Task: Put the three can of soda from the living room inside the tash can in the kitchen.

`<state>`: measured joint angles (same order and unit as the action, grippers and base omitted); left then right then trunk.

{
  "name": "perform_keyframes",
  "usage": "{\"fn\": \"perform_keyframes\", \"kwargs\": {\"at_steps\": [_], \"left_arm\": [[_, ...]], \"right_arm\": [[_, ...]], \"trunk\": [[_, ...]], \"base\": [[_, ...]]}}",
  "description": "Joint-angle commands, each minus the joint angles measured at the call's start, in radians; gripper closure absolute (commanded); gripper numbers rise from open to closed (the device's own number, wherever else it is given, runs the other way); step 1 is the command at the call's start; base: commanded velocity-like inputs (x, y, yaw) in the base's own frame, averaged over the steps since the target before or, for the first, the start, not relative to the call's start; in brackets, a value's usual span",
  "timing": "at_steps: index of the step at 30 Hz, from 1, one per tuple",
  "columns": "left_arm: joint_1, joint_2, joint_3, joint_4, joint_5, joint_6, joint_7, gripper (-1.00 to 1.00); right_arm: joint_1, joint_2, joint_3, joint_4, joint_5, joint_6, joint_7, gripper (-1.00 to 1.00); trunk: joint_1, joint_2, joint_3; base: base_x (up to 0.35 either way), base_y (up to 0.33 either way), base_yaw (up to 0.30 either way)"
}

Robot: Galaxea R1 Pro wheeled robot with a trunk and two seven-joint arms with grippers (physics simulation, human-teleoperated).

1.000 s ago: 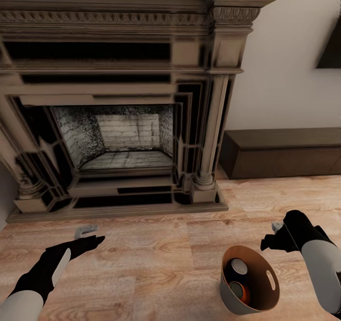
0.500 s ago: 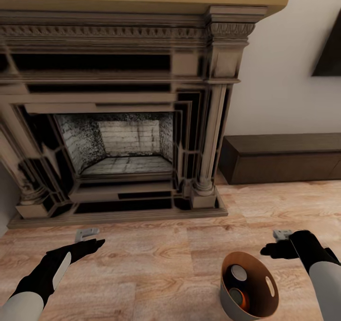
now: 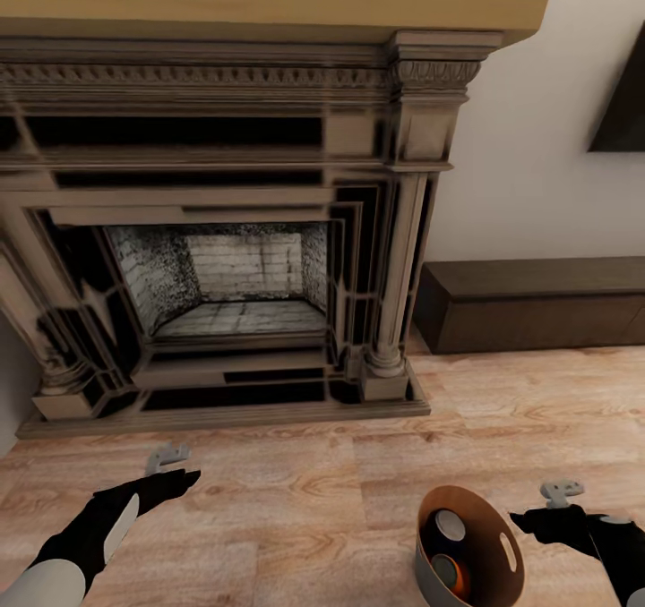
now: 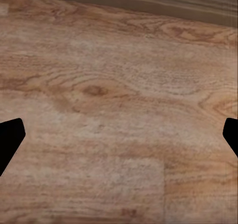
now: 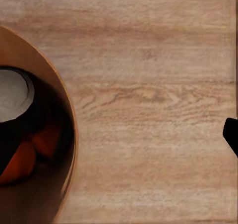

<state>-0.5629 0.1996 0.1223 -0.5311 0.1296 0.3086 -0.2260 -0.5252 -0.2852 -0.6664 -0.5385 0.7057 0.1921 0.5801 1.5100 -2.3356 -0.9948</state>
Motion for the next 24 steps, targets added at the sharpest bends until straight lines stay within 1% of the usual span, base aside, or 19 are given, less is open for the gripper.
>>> {"fn": "perform_keyframes", "kwargs": {"at_steps": [1,4,7,8,11,12,17,18,20,22,24], "left_arm": [[0.0,0.0,-0.003,0.014,0.0,-0.014,0.007,-1.0],[0.001,0.0,-0.009,0.055,0.0,-0.049,0.034,-1.0],[0.001,0.0,-0.014,0.09,0.0,-0.084,0.063,-1.0],[0.001,-0.001,-0.02,0.113,-0.001,-0.108,0.08,-1.0],[0.003,-0.001,-0.034,0.155,-0.001,-0.145,0.096,-1.0],[0.004,-0.001,-0.043,0.187,-0.001,-0.176,0.102,-1.0],[0.01,0.0,-0.06,0.247,0.0,-0.265,0.109,-1.0],[0.016,0.0,-0.063,0.269,0.0,-0.296,0.11,-1.0],[0.026,0.0,-0.065,0.29,-0.001,-0.325,0.111,-1.0],[0.038,0.0,-0.066,0.311,-0.001,-0.36,0.112,-1.0],[0.052,0.0,-0.067,0.329,-0.001,-0.397,0.112,-1.0]], "right_arm": [[0.01,0.0,-0.008,0.0,-0.001,-0.018,0.0,-1.0],[0.037,0.001,-0.024,-0.001,-0.003,-0.054,0.0,-1.0],[0.058,0.002,-0.033,-0.001,-0.004,-0.074,0.0,-1.0],[0.069,0.002,-0.036,-0.001,-0.004,-0.082,0.0,-1.0],[0.088,0.0,-0.039,-0.001,-0.006,-0.091,0.0,-1.0],[0.1,0.0,-0.041,-0.001,-0.007,-0.102,0.0,-1.0],[0.133,0.0,-0.045,0.0,-0.007,-0.148,0.0,-1.0],[0.146,0.0,-0.054,0.0,-0.008,-0.16,0.0,-1.0],[0.161,0.0,-0.066,0.0,-0.008,-0.178,0.0,-1.0],[0.178,0.001,-0.078,0.001,-0.007,-0.213,-0.001,-1.0],[0.197,0.002,-0.087,0.003,-0.006,-0.27,-0.002,-1.0]], "trunk": [[-0.004,0.007,0.003],[-0.015,0.028,0.013],[-0.027,0.049,0.022],[-0.031,0.056,0.025],[-0.042,0.077,0.035],[-0.046,0.084,0.038],[-0.065,0.119,0.053],[-0.069,0.126,0.057],[-0.077,0.14,0.063],[-0.084,0.154,0.069],[-0.092,0.168,0.075]], "base": [[0.0,0.0,0.0],[0.0,0.0,0.0],[0.0,0.0,0.0],[0.0,0.0,0.0],[0.0,0.0,0.0],[0.0,0.0,0.0],[0.0,0.0,0.0],[0.0,0.0,0.0],[0.0,0.0,0.0],[0.0,0.0,0.0],[0.0,0.0,0.0]]}}
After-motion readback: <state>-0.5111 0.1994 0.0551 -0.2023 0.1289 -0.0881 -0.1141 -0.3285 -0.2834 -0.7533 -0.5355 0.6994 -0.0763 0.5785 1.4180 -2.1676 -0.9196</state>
